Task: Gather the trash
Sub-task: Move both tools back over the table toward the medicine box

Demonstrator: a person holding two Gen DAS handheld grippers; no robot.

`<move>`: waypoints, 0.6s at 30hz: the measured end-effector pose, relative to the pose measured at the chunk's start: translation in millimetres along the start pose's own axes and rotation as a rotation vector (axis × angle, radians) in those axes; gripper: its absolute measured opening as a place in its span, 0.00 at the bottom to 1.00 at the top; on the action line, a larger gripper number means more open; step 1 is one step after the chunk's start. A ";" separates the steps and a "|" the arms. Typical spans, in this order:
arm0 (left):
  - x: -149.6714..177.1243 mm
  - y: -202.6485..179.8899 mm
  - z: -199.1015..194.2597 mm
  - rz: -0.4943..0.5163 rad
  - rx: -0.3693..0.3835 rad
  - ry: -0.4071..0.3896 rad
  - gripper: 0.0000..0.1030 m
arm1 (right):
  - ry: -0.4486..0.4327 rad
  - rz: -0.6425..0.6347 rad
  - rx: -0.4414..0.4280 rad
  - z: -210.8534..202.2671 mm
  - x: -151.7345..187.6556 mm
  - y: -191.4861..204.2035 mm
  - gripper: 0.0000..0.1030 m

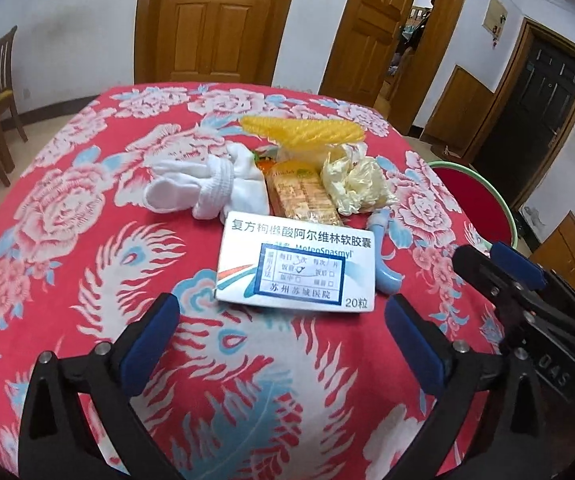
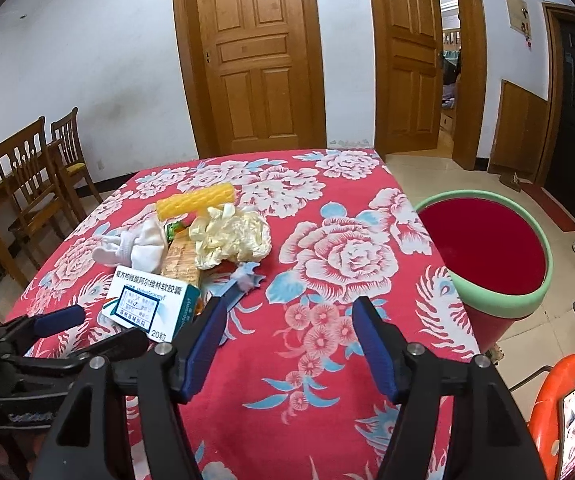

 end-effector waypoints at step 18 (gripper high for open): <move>-11.4 -8.7 23.5 0.141 -0.012 0.057 0.98 | 0.077 0.039 -0.038 27.4 -20.0 -1.3 0.71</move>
Point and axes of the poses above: each gripper's, at about its wrist camera, not at the fingertips, and z roughly the way its jaws point, y to its left, x to its underside, the point moved 3 cm from there along z, roughly the way its jaws point, and after that the axes turned 10 degrees about z, right-handed, at the moved point
